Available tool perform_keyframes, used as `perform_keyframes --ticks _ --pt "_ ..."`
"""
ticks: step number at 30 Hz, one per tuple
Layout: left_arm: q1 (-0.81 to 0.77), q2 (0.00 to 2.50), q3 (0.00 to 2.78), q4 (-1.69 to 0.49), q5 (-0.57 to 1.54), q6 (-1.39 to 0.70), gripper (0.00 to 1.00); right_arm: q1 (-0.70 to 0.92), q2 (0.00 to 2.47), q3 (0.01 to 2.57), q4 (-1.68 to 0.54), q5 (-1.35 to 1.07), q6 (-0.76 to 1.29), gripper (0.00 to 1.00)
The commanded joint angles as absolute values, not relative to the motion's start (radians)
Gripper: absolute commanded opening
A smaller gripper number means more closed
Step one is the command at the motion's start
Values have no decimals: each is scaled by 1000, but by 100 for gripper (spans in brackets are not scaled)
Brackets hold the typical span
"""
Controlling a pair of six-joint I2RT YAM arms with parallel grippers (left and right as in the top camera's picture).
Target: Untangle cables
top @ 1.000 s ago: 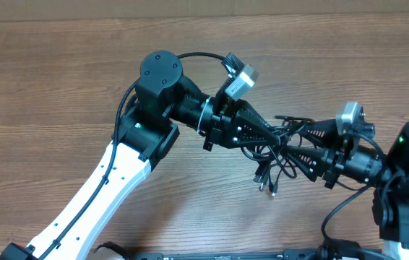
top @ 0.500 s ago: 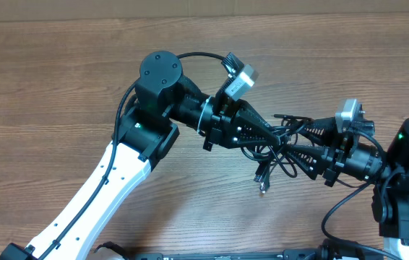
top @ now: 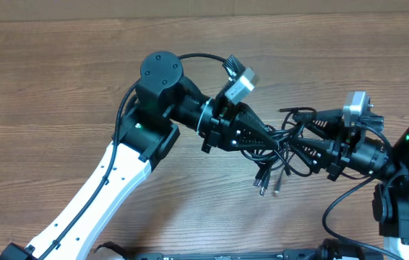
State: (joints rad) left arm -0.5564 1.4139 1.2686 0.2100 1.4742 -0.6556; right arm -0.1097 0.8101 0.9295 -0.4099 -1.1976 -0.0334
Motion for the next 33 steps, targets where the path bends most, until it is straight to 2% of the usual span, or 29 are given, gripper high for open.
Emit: perform_keyframes --ticks 1,8,11,25,33 --pt "-572 1402 1278 214 1501 -624 4 -107 808 944 -405 -1218 -14 42" --pt "-568 1402 1278 214 1460 -620 4 -107 808 944 -432 -1252 0 21" --pt "-562 1402 1278 214 1444 -620 4 -107 808 944 -457 -1251 0 4" --pt "-566 1402 1278 179 1406 -597 4 -107 808 944 -341 -1242 11 4" --pt "-569 1402 1278 121 1407 -543 4 -107 808 944 -315 -1104 116 4"
